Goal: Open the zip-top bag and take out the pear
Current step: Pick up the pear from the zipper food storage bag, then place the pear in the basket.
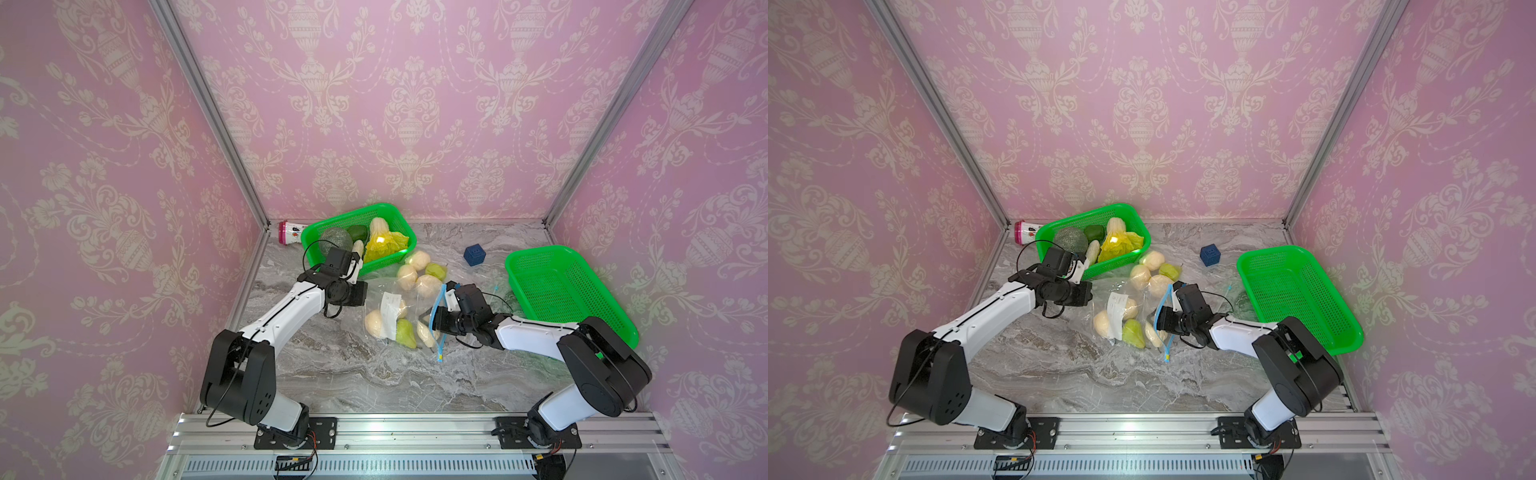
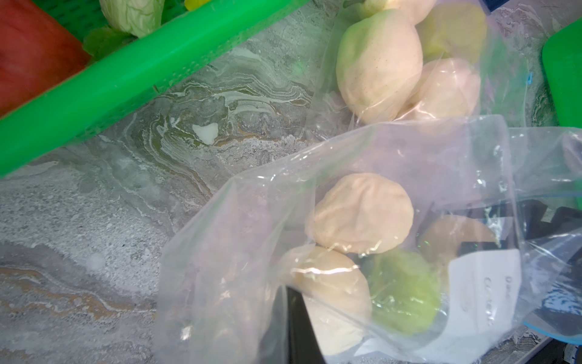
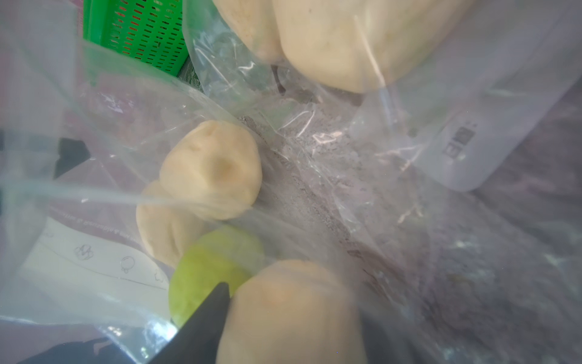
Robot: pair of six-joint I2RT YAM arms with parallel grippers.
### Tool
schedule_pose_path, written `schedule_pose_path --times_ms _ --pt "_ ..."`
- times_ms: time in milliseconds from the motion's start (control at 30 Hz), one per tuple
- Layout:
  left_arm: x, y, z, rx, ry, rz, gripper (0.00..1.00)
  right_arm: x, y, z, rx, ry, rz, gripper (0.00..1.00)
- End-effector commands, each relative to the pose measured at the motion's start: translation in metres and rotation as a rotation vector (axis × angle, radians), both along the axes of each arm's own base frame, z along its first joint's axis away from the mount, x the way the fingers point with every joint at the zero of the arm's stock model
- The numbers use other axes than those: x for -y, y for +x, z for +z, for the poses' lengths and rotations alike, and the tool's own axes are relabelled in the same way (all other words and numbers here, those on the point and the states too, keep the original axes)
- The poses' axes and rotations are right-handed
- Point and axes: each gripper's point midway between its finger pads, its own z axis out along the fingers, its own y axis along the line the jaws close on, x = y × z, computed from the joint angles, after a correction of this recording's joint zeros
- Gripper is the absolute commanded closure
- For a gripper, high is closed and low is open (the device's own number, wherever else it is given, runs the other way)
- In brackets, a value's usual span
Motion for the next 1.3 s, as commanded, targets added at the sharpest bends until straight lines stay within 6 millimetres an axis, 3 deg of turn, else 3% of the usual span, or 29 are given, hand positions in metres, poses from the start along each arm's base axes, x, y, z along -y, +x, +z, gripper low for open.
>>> schedule_pose_path --times_ms 0,200,333,567,733,867,1000,1100,1267 --pt "-0.011 0.000 0.003 0.005 0.039 0.012 1.00 0.023 0.008 0.011 0.034 -0.017 -0.046 0.47" --pt "-0.013 0.001 0.000 -0.001 0.059 0.012 1.00 0.064 0.025 0.037 0.088 0.001 -0.146 0.48" --pt "-0.015 0.001 0.000 0.000 0.071 0.006 1.00 0.108 0.041 0.060 0.149 -0.027 -0.234 0.48" --pt "-0.009 0.002 0.001 0.006 0.050 -0.030 1.00 0.225 0.081 0.109 0.283 -0.114 -0.492 0.47" --pt "-0.004 0.001 0.002 0.008 0.039 -0.065 1.00 0.295 0.112 0.133 0.346 -0.177 -0.649 0.48" --pt "-0.003 0.000 0.004 0.017 0.042 -0.095 1.00 0.336 0.142 0.129 0.350 -0.240 -0.714 0.50" --pt "-0.001 -0.001 0.003 0.015 0.041 -0.114 1.00 0.362 0.169 0.121 0.360 -0.308 -0.729 0.49" --pt "-0.002 -0.002 0.003 0.016 0.041 -0.118 1.00 0.375 0.180 0.100 0.319 -0.308 -0.733 0.49" --pt "0.000 -0.003 0.003 0.009 0.038 -0.129 1.00 0.378 0.191 0.065 0.280 -0.282 -0.706 0.48"
